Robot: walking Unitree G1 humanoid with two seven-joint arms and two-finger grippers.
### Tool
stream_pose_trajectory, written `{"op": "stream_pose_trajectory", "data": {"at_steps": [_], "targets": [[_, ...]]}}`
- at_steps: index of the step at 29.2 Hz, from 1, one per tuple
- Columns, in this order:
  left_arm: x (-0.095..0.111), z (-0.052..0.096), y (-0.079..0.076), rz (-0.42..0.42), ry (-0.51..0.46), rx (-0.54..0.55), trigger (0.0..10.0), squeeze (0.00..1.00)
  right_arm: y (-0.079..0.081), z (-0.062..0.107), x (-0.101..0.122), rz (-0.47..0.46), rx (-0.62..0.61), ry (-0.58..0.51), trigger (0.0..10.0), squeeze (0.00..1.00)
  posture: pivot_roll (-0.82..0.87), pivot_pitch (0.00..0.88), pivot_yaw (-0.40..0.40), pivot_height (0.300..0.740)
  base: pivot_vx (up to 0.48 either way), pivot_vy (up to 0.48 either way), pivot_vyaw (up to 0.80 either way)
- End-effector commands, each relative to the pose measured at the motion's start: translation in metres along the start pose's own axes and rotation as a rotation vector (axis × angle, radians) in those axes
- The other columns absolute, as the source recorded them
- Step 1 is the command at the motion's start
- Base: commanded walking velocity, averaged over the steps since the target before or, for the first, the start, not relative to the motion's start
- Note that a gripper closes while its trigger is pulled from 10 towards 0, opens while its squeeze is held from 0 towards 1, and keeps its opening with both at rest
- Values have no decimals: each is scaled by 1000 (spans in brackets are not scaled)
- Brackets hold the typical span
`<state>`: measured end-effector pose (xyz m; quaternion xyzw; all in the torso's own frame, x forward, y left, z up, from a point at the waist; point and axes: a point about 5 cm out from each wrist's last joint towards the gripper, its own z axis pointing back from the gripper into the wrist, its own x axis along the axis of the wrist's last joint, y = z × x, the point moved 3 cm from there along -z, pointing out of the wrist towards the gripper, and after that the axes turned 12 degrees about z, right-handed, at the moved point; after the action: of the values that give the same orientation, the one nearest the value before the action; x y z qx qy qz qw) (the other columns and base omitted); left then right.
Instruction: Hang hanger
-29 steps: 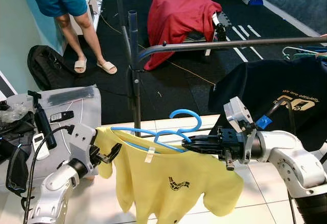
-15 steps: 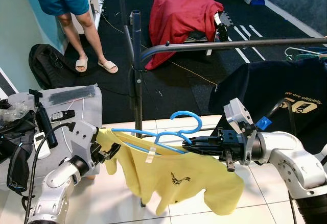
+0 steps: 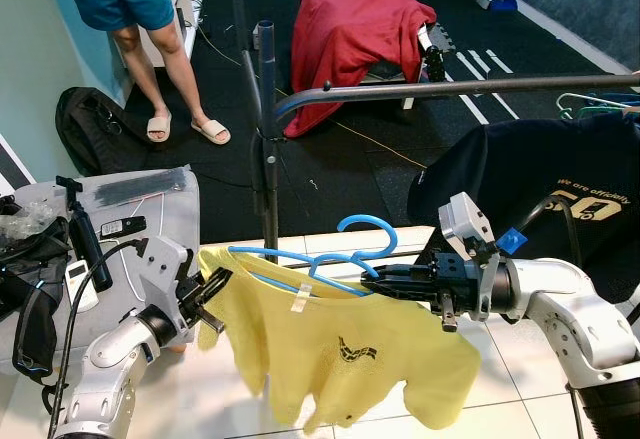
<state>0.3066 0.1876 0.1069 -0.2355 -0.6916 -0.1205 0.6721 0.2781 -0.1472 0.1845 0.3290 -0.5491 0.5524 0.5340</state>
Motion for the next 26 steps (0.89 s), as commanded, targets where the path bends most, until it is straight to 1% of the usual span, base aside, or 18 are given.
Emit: {"op": "stream_pose_trajectory", "data": {"at_steps": [1,6,8,9,10,11,12,13,15,16,17,18,20,21,22,23,24,26], "targets": [[4,5,13,-9,-23,67,0,0,6,2,2,2,24,-1,10000,0,-90,93,-8,740,0,0,0],[7,6,19,-18,-24,86,0,0,8,5,-1,-3,29,11,10000,0,-90,92,-6,740,0,0,0],[5,7,25,-43,-3,127,0,0,8,6,-1,-4,29,17,10000,0,-90,91,-6,740,0,0,0],[5,7,25,-43,-3,127,0,0,8,6,-1,-4,29,17,10000,0,-90,91,-6,740,0,0,0],[3,8,30,-58,16,163,0,0,10,8,-2,-9,39,25,10000,0,-89,90,-6,740,0,0,0],[1,12,40,-75,36,231,0,0,14,11,-5,-23,64,49,10000,0,-90,88,-6,740,0,0,0],[1,12,40,-75,36,231,0,0,14,11,-5,-23,64,49,10000,0,-90,88,-6,740,0,0,0],[0,15,48,-86,47,286,0,0,18,13,-7,-40,87,69,10000,0,-93,87,-5,740,0,0,0],[0,15,48,-86,47,286,0,0,18,13,-7,-40,87,69,10000,0,-93,87,-5,740,0,0,0],[-1,18,56,-97,60,341,0,0,24,17,-10,-59,114,93,10000,0,-92,89,-5,740,0,0,0],[-1,18,56,-97,60,341,0,0,24,17,-10,-59,114,93,10000,0,-92,89,-5,740,0,0,0],[0,21,64,-105,67,395,0,0,29,22,-13,-81,142,117,10000,0,-94,90,-4,740,0,0,0],[0,21,64,-105,67,395,0,0,29,22,-13,-81,142,117,10000,0,-94,90,-4,740,0,0,0],[-2,24,71,-106,89,437,0,0,34,26,-14,-104,164,128,10000,0,-94,91,-5,740,0,0,0],[-2,24,71,-106,89,437,0,0,34,26,-14,-104,164,128,10000,0,-94,91,-5,740,0,0,0],[-6,26,76,-114,125,465,0,0,36,29,-12,-129,180,126,10000,0,-95,93,-2,740,0,0,0],[-6,26,76,-114,125,465,0,0,36,29,-12,-129,180,126,10000,0,-95,93,-2,740,0,0,0],[-11,28,79,-115,161,492,0,0,38,32,-9,-146,192,124,10000,0,-98,95,-1,740,0,0,0]]}}
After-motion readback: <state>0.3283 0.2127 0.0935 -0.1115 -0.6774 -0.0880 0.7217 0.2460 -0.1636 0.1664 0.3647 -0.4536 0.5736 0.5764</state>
